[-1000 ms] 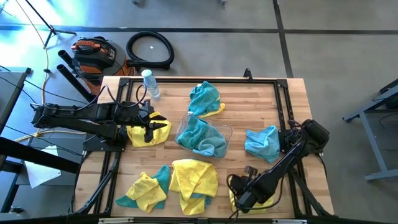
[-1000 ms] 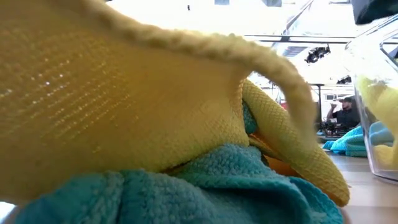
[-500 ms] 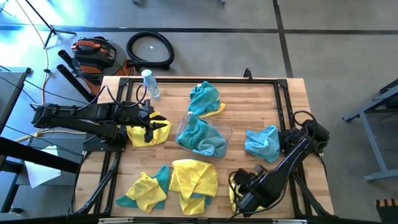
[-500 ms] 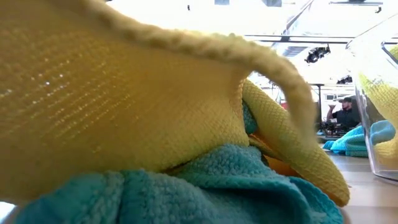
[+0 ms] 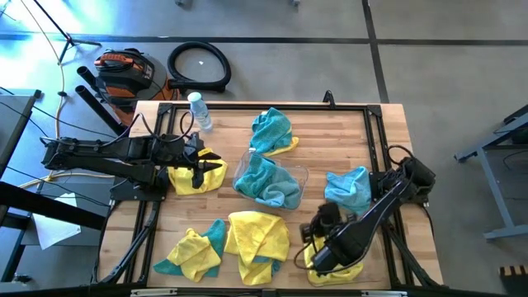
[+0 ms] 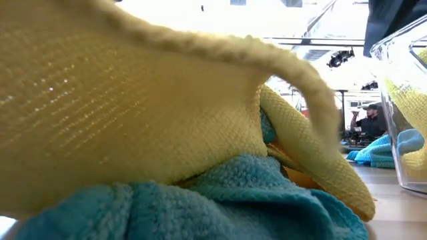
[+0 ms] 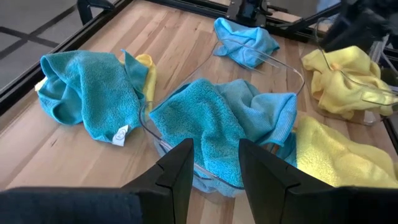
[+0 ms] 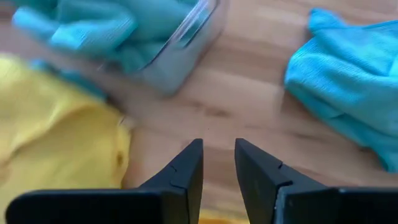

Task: Sort microfiber towel by color & place in baskets
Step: Put the blue towel in the top transparent bin

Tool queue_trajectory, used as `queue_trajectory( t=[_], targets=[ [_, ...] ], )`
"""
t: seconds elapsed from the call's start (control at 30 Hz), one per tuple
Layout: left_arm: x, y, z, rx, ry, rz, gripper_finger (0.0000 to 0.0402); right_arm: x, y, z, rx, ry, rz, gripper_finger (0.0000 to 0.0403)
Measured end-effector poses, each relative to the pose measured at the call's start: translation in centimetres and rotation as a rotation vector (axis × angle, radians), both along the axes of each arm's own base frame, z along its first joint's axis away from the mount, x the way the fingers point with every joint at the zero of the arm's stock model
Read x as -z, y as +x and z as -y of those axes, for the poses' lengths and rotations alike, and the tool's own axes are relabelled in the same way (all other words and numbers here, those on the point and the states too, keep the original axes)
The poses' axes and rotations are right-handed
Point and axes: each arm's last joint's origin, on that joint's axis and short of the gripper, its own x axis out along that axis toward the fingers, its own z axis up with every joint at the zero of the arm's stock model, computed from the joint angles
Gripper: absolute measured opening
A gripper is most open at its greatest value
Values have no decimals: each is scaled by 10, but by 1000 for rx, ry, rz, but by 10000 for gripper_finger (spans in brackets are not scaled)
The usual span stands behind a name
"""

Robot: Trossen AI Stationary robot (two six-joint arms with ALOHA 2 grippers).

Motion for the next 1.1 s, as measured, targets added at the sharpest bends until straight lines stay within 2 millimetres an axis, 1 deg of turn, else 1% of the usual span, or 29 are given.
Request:
queue_trajectory(
  t=[0.1, 0.2, 0.33, 0.5, 0.57, 0.67, 0.8, 0.97, 1.03, 1.1],
  targets=[
    [0, 0, -1, -5, 0, 0, 117, 0, -4, 17, 34, -4, -3, 81],
    [1, 1, -3, -21, -1, -7, 117, -10, -15, 41, 40, -22, 18, 77],
    [4, 7, -9, -55, 0, -19, 117, -21, -41, 77, 18, -24, 75, 73],
    [6, 25, -14, -78, -1, -64, 117, -15, -75, 124, -32, 23, 114, 71],
    [3, 37, -16, -91, 5, -82, 117, -12, -87, 140, -60, 37, 123, 71],
    [-6, 57, -20, -157, 52, -100, 117, -7, -101, 162, -91, 28, 143, 71],
    [-23, 92, -34, -262, 59, -91, 117, 4, -118, 184, -166, 71, 123, 71],
    [-38, 140, -66, -357, 37, -113, 117, 17, -130, 202, -283, 127, 108, 71],
    [-39, 160, -82, -403, 17, -130, 117, 20, -131, 207, -331, 118, 109, 71],
    [-36, 176, -99, -445, -16, -160, 117, 21, -129, 210, -382, 106, 112, 71]
  ],
)
